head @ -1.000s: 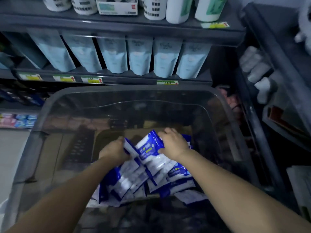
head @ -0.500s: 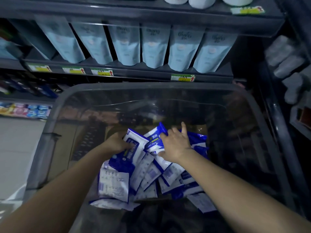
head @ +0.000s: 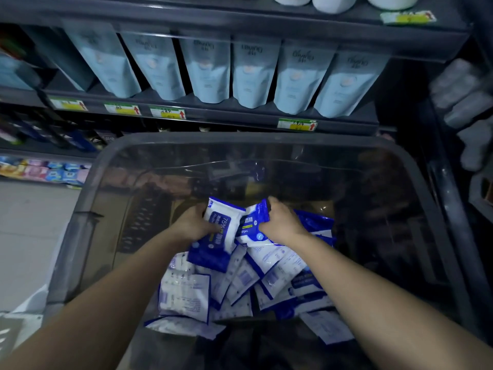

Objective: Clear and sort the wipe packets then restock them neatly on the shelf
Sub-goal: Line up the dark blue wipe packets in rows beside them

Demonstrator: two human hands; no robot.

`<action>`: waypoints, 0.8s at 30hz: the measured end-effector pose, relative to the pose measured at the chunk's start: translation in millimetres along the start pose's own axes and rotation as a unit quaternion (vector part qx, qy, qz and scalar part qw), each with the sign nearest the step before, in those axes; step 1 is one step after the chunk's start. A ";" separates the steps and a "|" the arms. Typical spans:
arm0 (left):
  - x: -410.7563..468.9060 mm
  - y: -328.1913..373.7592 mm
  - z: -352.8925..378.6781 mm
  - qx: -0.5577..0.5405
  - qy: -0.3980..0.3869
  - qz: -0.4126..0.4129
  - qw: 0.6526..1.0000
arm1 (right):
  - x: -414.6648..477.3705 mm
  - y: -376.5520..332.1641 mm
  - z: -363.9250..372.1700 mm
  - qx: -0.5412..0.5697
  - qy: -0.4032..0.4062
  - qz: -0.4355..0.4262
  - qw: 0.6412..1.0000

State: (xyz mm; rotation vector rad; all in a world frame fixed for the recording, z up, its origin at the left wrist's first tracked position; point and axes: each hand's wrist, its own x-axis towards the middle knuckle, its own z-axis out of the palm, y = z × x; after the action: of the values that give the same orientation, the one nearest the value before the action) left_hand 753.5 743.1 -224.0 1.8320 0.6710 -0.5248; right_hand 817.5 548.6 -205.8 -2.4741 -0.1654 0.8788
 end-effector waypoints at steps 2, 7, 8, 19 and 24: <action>2.8 -2.5 4.0 -0.111 -0.008 -0.046 0.993 | 0.9 0.2 -2.5 0.057 -0.014 0.023 0.998; -1.6 -1.1 19.8 -0.234 -0.009 -0.103 0.967 | -4.4 2.3 -4.6 0.159 -0.029 0.081 0.984; -2.1 -1.5 22.5 -0.266 -0.011 -0.111 0.958 | -5.7 2.0 -4.5 0.192 -0.036 0.090 0.977; -10.8 -3.0 18.4 -0.494 -0.054 -0.130 0.858 | -25.3 -4.7 -7.5 0.305 -0.192 0.081 0.930; -15.6 11.8 19.0 -0.503 -0.050 -0.082 0.859 | -34.4 -16.1 -14.8 0.289 -0.114 0.047 0.949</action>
State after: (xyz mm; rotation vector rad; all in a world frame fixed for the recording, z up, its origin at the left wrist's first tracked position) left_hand 749.0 718.8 -212.3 0.7587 0.8211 -0.2738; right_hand 800.6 546.8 -168.8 -1.8451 0.1202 1.0731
